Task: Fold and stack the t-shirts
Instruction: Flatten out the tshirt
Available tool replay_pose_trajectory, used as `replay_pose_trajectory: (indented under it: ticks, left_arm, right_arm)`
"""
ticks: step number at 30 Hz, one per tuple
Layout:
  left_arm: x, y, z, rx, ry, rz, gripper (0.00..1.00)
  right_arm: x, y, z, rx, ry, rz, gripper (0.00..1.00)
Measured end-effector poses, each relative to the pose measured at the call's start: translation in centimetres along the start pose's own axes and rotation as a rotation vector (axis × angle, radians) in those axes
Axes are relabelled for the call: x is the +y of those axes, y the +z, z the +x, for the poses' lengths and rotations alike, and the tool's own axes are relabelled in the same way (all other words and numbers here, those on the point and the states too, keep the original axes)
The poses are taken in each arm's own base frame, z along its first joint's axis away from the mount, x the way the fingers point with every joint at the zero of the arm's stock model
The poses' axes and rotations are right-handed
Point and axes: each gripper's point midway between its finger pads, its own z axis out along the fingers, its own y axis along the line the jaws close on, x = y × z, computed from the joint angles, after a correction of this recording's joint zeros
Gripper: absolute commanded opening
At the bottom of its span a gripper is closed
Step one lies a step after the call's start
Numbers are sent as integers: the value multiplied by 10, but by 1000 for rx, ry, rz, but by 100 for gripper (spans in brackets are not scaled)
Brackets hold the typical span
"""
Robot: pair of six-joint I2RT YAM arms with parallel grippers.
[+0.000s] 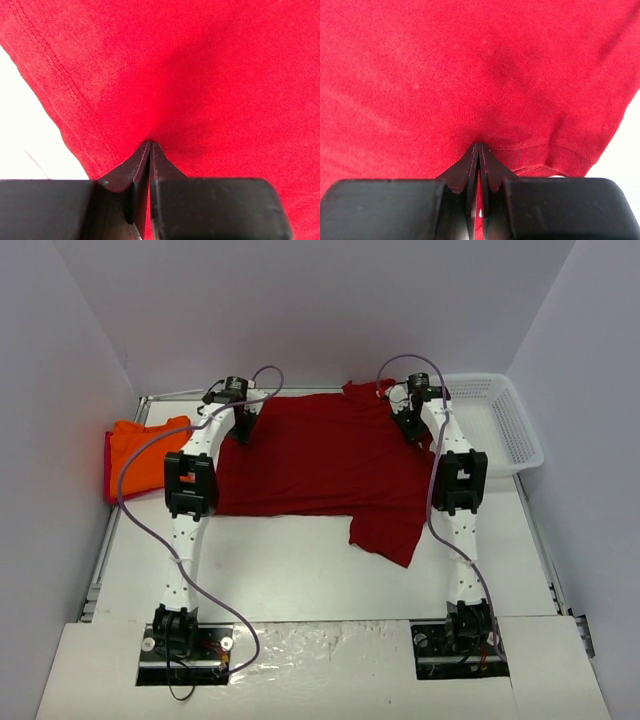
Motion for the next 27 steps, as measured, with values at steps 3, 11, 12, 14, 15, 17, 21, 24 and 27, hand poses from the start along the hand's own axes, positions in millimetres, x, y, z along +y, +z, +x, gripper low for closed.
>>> replay_pose_trajectory:
  ticks: [3,11,12,14,15,17,21,24,27]
  left_arm:
    - [0,2,-6,-12,2,-10,2]
    - [-4,0,-5,-10,20,-36,2]
    - [-5,-1,-4,-9,23,-36,2]
    - [-9,-7,4,4,27,-33,3]
    - [-11,-12,9,17,31,-32,4]
    - [-14,-27,15,25,43,-37,6]
    - [-15,-76,-4,-46,76,-69,12]
    - [-16,-134,-26,-160,102,-105,18]
    - [-19,-193,-35,-277,131,-140,25]
  right_arm:
    - [-11,5,-13,-40,-11,61,0]
    - [-20,10,-28,-95,-33,124,7]
    - [-19,9,-28,-99,-35,122,8]
    - [-15,7,-27,-107,-32,107,18]
    - [-12,5,-26,-110,-29,97,22]
    - [-6,0,-23,-108,-16,72,31]
    - [9,-20,-17,-106,-7,30,41]
    - [20,-51,-17,-126,-12,14,43]
    - [23,-92,-22,-175,-17,31,45]
